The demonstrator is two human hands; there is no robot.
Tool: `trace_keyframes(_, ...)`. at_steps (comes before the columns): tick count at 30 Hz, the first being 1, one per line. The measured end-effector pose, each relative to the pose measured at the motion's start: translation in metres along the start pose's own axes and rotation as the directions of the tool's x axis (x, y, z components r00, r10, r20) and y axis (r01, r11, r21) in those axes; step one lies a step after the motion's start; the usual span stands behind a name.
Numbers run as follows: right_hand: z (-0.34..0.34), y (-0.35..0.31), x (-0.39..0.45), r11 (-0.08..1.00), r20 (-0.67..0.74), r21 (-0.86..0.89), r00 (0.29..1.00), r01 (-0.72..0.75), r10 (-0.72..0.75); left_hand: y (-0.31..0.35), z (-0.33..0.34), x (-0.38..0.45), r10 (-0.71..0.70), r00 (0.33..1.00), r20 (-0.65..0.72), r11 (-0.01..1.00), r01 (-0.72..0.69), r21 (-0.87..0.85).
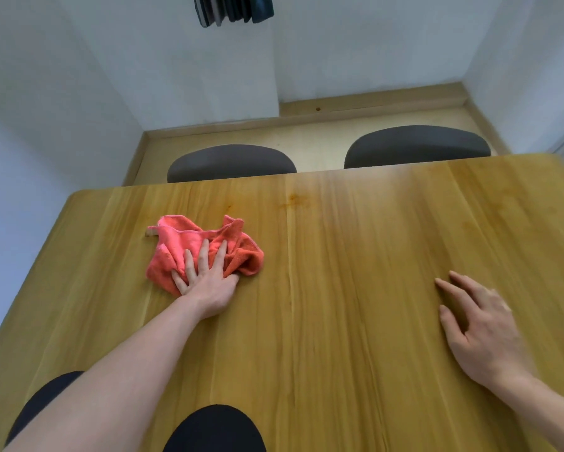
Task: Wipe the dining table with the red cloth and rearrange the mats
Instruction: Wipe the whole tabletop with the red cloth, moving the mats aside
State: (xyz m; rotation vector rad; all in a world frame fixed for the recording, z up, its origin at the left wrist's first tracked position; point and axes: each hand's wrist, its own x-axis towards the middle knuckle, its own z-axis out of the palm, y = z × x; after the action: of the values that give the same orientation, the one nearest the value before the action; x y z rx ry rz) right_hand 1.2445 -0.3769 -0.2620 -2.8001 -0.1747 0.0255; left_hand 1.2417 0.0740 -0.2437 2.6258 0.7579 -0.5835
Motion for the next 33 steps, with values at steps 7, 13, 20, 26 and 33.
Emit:
trace_keyframes(7,0.005,0.013,0.002,0.999,-0.045,0.040,0.999,0.023,-0.021,0.025,0.011,-0.001,-0.092,0.995,-0.044,0.995,0.093,0.030)
trace_keyframes(13,0.005,0.016,0.003,0.998,-0.033,0.053,0.999,0.028,-0.026,0.093,0.034,-0.011,-0.063,0.998,-0.032,0.996,0.064,0.056)
trace_keyframes(20,0.005,0.020,0.004,0.997,0.007,0.072,1.000,0.022,-0.023,0.194,0.056,-0.025,0.027,0.998,0.065,0.997,-0.031,0.064)
trace_keyframes(26,0.008,0.023,0.005,0.994,-0.025,0.101,0.999,0.035,-0.032,0.283,0.074,-0.034,0.148,0.969,0.197,0.986,-0.159,0.044)
trace_keyframes(33,0.007,0.023,0.007,0.986,-0.047,0.160,0.998,0.047,-0.040,0.383,0.093,-0.044,0.297,0.899,0.322,0.939,-0.336,0.070)
